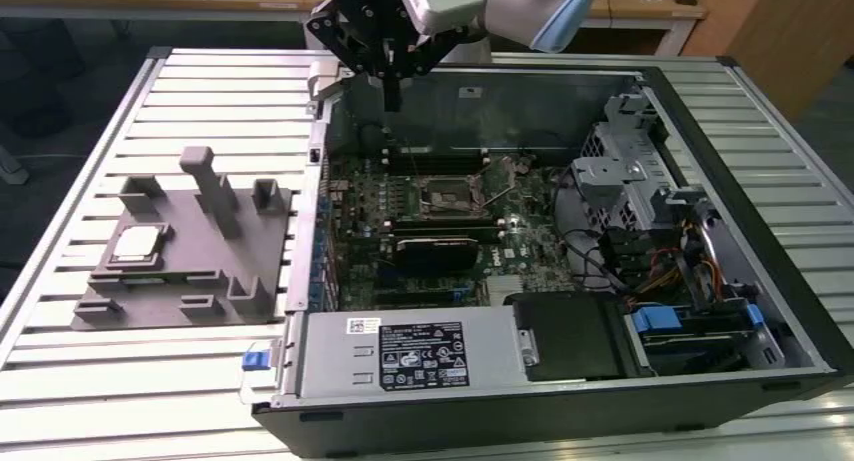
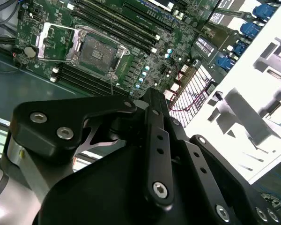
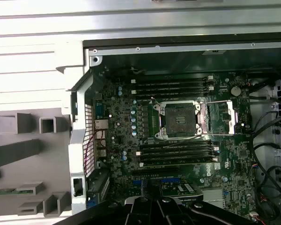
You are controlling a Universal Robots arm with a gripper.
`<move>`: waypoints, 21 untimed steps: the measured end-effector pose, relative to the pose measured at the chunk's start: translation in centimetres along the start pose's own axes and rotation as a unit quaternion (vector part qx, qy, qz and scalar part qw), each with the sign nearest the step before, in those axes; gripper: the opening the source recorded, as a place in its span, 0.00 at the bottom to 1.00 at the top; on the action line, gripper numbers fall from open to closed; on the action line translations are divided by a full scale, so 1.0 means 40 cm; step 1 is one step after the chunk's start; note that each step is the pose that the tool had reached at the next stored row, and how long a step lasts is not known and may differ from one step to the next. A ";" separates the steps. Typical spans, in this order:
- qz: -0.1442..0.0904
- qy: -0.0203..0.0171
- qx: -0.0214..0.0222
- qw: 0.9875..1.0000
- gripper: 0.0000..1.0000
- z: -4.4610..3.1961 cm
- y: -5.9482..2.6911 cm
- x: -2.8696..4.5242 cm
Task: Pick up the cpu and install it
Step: 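Reach for the cpu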
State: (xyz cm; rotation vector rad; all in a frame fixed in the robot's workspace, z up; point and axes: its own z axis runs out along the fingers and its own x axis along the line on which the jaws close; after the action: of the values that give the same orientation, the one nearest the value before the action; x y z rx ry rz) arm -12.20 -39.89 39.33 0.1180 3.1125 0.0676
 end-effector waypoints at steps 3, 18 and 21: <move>0.000 0.000 0.000 1.000 0.11 0.001 0.000 0.002; 0.001 0.000 0.000 1.000 0.11 0.000 -0.003 0.049; 0.001 0.000 0.000 1.000 0.11 -0.001 -0.004 0.060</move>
State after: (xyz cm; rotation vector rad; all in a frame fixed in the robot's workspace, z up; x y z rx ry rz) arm -14.61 -39.89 39.29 0.1221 3.1123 0.0676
